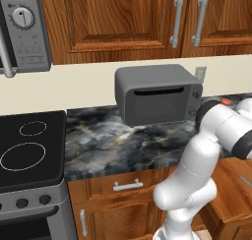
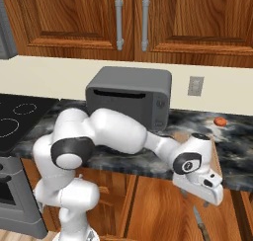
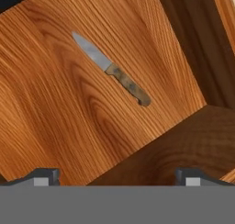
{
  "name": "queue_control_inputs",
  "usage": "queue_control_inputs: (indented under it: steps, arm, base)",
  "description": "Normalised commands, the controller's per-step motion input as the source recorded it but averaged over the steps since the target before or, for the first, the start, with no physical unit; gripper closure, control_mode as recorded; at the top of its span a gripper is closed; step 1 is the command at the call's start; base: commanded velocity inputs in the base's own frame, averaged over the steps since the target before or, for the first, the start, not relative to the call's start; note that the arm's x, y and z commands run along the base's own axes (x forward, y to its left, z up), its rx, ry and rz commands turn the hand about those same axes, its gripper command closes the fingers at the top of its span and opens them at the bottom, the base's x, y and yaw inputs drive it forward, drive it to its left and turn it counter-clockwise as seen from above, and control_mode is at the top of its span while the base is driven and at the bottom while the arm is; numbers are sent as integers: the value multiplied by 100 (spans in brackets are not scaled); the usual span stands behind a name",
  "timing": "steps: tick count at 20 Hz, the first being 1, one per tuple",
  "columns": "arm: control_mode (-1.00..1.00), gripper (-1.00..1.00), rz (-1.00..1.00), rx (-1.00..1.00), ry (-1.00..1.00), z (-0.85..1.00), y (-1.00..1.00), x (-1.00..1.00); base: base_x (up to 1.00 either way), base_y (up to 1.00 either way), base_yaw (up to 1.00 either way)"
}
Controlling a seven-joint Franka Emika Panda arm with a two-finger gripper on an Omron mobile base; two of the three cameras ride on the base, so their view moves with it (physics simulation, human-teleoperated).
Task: Open the drawer on the right and place the cutting tools on the cutting board.
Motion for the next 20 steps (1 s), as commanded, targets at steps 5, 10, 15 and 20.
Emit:
queue_control_inputs:
  steps: [5,10,15,20]
  arm:
    - [-100,-100,0,0,-1,-1,-3,0]
    - [-100,-100,0,0,0,-11,-1,0]
    - [-100,-100,5,-1,0,-35,0,0]
    - [-100,-100,7,-3,-6,-44,0,0]
  base:
    - [0,0,0]
    - [0,0,0]
    - [0,0,0]
    - [0,0,0]
